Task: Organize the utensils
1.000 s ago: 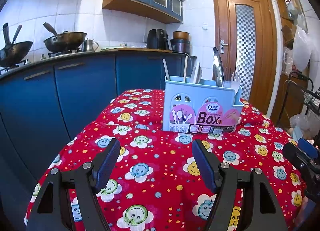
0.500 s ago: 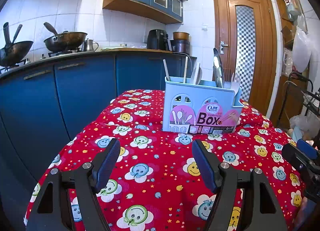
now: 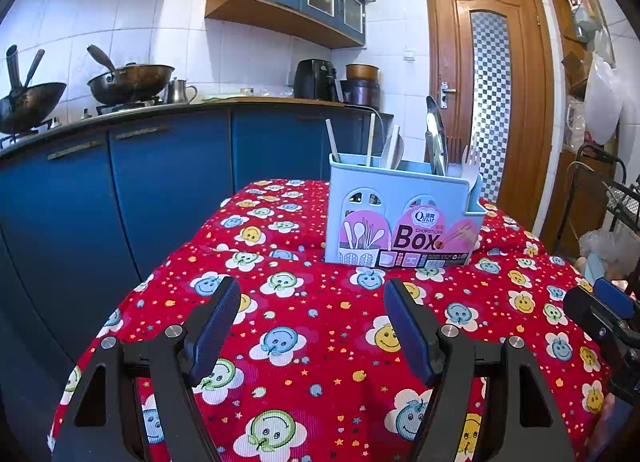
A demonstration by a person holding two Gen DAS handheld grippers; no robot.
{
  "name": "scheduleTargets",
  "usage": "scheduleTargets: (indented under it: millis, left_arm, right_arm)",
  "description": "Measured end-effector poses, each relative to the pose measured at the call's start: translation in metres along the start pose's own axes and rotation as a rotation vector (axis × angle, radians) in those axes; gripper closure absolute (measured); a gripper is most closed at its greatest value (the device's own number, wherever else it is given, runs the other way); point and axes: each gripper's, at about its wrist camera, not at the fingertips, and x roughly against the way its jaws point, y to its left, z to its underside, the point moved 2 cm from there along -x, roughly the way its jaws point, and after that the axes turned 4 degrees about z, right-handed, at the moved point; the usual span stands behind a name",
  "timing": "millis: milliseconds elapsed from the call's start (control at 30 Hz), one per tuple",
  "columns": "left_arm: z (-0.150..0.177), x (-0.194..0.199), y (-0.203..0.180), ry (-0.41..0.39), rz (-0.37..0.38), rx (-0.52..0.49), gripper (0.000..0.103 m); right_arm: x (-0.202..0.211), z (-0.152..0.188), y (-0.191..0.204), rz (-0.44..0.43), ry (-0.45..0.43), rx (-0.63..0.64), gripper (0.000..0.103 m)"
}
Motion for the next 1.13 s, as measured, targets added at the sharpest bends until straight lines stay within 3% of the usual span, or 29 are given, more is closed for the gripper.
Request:
scheduleTargets:
  millis: [1133]
  left_arm:
    - [-0.0016, 0.0016, 0.0001, -0.009, 0.000, 0.003, 0.028]
  right_arm:
    - [0.0000, -0.0003, -0.0007, 0.001, 0.000, -0.004, 0.000]
